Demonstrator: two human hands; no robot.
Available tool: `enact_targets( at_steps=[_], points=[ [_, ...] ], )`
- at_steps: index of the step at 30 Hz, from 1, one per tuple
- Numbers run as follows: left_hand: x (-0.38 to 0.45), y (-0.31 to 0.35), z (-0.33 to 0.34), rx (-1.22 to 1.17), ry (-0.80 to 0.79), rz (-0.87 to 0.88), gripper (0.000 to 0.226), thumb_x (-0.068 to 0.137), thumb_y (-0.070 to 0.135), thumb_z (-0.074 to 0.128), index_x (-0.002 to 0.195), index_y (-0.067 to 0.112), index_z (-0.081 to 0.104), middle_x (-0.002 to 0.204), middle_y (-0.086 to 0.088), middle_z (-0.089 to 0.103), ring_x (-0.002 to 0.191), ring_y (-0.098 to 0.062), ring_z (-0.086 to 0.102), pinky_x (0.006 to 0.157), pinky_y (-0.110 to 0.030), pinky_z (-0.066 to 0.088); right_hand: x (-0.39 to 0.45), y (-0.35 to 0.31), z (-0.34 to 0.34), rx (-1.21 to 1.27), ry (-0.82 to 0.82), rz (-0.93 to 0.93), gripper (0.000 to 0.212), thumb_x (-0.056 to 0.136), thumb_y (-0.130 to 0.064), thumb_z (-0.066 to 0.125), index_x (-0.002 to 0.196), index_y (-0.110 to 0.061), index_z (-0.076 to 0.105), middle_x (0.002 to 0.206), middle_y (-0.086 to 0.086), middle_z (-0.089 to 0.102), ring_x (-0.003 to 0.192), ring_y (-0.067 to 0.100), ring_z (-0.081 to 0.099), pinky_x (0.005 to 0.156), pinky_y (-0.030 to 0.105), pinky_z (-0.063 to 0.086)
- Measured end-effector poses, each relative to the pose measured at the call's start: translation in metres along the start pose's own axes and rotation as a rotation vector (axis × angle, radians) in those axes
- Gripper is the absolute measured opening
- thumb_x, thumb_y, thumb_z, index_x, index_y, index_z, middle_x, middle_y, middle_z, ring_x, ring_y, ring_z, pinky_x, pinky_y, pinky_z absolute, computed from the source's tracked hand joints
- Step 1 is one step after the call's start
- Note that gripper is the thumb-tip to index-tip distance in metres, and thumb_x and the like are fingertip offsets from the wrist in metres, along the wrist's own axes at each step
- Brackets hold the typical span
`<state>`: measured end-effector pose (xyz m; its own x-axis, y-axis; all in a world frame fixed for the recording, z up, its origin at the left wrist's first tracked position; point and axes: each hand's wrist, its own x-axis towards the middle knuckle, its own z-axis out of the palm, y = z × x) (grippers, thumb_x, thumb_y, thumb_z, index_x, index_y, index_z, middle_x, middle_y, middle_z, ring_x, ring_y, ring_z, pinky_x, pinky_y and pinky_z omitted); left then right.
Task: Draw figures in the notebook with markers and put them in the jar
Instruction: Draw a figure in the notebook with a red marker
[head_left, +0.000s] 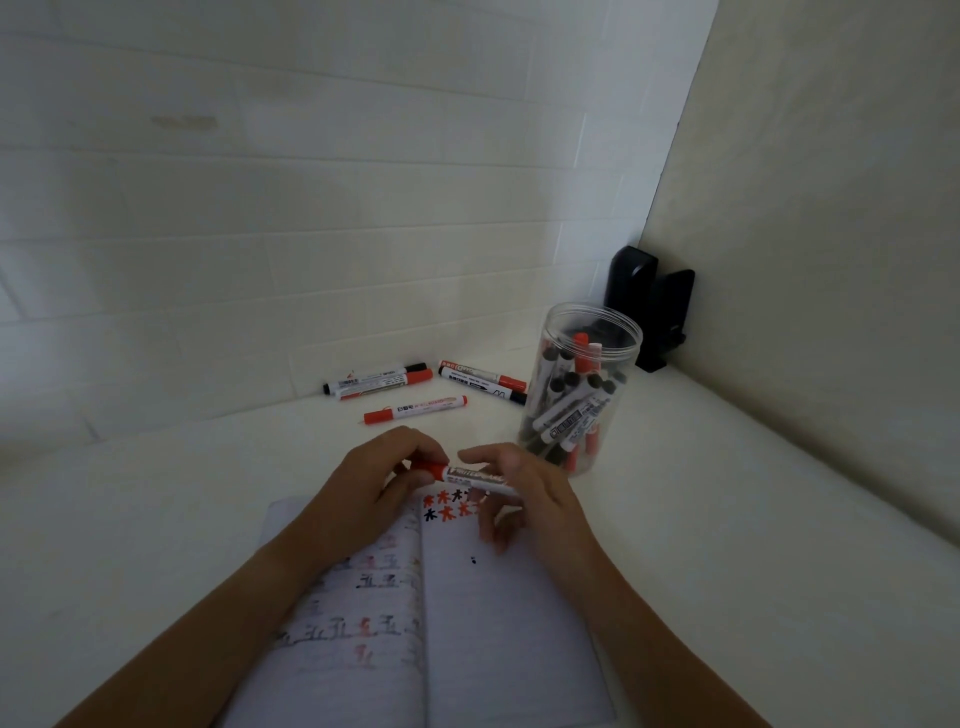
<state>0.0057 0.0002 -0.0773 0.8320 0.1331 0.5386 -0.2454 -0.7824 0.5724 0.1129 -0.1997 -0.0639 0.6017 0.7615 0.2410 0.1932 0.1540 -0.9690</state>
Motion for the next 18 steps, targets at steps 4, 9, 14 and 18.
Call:
enact_targets(
  at_steps=[4,9,14,18],
  points=[
    [0.0,-0.003,-0.001,0.001,0.043,-0.039,0.017,0.094,0.014,0.058,0.108,0.023,0.065,0.102,0.018,0.065,0.097,-0.008,0.063,0.079,-0.022,0.051,0.005,0.003,-0.011,-0.244,0.043,-0.008,0.02,0.102,-0.011,0.057,0.11,-0.016,0.074,0.093,0.003,0.077,0.072,0.021,0.074,0.064,0.036,0.062],
    [-0.002,0.002,0.0,-0.032,-0.045,-0.062,0.024,0.094,0.014,0.067,0.114,0.024,0.061,0.098,0.017,0.069,0.092,-0.008,0.067,0.078,-0.024,0.053,0.008,0.013,-0.013,-0.86,-0.096,-0.199,0.021,0.094,-0.033,0.06,0.113,-0.029,0.066,0.097,-0.015,0.07,0.086,0.003,0.065,0.077,0.028,0.057],
    [0.0,0.004,0.006,-0.035,-0.052,-0.071,0.018,0.098,0.039,0.057,0.113,0.029,0.056,0.094,0.019,0.068,0.087,-0.003,0.065,0.076,-0.019,0.05,0.008,0.018,0.02,-1.076,-0.086,-0.261,0.041,0.096,-0.042,0.029,0.12,-0.023,0.057,0.102,-0.005,0.065,0.085,0.013,0.058,0.071,0.033,0.051],
    [0.0,-0.02,0.013,0.322,0.095,-0.169,0.05,0.099,0.057,0.032,0.139,0.032,0.049,0.144,0.008,0.045,0.135,-0.013,0.041,0.11,-0.043,0.038,0.013,0.021,0.029,-1.171,-0.002,-0.278,0.043,0.094,-0.04,0.022,0.108,-0.019,0.057,0.092,-0.001,0.06,0.073,0.016,0.053,0.063,0.029,0.038]
  ],
)
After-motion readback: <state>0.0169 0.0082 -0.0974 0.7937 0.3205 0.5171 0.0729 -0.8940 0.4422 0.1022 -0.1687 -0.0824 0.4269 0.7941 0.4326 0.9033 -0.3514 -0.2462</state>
